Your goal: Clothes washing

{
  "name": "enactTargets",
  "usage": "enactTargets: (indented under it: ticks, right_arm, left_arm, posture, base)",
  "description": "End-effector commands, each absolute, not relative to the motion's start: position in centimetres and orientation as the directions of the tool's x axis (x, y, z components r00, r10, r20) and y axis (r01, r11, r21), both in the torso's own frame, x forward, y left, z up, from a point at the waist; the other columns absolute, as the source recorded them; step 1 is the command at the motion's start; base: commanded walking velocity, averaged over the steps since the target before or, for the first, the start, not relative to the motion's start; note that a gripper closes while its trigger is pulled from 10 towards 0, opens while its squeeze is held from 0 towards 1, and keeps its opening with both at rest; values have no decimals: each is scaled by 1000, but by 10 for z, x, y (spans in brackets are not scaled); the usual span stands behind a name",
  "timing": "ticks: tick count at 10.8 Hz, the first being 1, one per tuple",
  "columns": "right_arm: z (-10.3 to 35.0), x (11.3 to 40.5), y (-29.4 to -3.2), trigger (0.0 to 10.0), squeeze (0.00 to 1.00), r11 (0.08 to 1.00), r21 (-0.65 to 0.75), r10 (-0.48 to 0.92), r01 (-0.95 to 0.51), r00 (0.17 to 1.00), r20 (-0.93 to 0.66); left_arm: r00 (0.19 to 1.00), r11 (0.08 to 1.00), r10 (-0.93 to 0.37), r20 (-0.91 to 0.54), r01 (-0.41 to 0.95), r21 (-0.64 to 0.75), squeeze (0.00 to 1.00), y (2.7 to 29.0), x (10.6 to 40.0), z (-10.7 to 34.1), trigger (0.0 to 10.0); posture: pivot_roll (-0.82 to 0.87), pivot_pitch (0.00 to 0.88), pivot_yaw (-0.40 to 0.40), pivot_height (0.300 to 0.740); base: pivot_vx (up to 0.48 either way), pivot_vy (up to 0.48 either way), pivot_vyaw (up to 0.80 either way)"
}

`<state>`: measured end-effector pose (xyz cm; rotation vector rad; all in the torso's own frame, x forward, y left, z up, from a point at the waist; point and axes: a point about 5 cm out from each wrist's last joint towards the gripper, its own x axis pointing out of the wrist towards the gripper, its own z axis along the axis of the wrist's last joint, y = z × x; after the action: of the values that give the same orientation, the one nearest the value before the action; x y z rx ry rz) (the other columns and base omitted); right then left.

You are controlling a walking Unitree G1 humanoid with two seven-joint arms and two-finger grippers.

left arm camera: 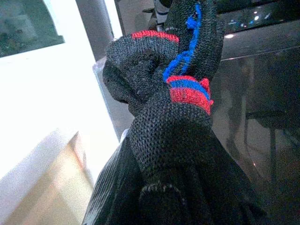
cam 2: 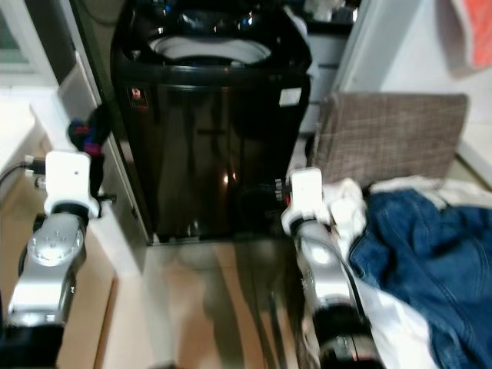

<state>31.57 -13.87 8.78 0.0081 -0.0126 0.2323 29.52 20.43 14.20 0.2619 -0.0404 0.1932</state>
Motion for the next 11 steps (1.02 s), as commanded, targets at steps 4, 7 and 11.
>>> enactTargets:
  ticks: [4,7,11]
  right_arm:
    - [123,333,-136,10000,86,967,-57,254,-249,958,130]
    - [127,337,-136,10000,0,968,-50,252,-248,957,141]
    - [125,334,-134,10000,0,967,-47,255,-250,956,144]
  left_arm:
    - [983,955,151,103,-172,240,0,188,299,150,10000]
    - [986,949,84,147,-124,289,0,184,309,163,10000]
    - [984,936,7,179,-70,346,0,184,327,184,10000]
  posture:
    - [-18,0,-41,740]
    - [-10,0,-46,740]
    - [-11,0,-48,740]
  base:
    - [480,0,355]
    - [480,0,231]
    - [480,0,0]
